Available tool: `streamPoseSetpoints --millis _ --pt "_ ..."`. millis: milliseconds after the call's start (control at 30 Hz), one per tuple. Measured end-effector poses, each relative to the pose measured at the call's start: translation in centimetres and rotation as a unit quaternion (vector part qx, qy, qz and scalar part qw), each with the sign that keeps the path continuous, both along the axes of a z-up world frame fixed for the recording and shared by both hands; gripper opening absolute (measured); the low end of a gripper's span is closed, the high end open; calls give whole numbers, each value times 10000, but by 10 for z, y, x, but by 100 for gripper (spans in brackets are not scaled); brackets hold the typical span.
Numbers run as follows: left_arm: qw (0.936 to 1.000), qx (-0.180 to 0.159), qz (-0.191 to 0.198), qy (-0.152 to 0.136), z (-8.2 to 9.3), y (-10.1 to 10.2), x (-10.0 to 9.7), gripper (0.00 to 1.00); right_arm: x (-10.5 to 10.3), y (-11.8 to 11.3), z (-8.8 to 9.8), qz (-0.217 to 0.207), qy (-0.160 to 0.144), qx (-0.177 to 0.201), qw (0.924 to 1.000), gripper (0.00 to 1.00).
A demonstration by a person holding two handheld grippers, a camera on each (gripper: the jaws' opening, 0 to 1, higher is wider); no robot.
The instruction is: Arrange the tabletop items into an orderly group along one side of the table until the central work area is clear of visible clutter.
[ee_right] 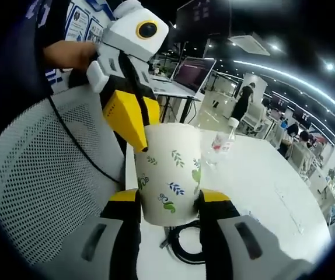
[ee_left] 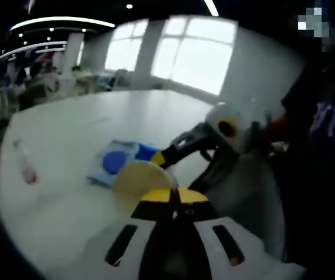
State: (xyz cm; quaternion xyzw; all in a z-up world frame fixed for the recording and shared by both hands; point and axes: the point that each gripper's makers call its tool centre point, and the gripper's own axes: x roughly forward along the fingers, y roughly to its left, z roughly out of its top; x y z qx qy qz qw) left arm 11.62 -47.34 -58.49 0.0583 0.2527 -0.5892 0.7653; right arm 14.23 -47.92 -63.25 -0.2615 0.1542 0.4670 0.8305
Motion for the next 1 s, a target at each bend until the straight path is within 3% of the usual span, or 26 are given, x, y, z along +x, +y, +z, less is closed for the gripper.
streamPoseSetpoints --millis 167,367,500,767,833,933,1000 --pt "9998 150 -18 -102 -4 -2 4 0 -2 -10 1 -181 130 83 9997 38" --pt "9978 520 -162 -383 -12 -3 6 0 -2 -28 1 -708 430 212 9963 55" --pt "9958 694 -272 -530 -16 -5 7 0 -5 -31 5 -764 444 325 9956 56" --pt "9846 1270 -607 -1032 -28 -2 15 0 -5 -44 12 -1282 437 547 9893 69" --pt "9817 1388 -673 -1115 -30 -1 17 0 -3 -49 19 -1463 346 744 9858 73" --pt "9745 1621 -809 -1325 -35 1 22 0 -3 -61 21 -1780 532 907 9784 81" --pt "9731 1658 -846 -1361 -36 0 24 0 -2 -65 24 -1875 508 1020 9756 84"
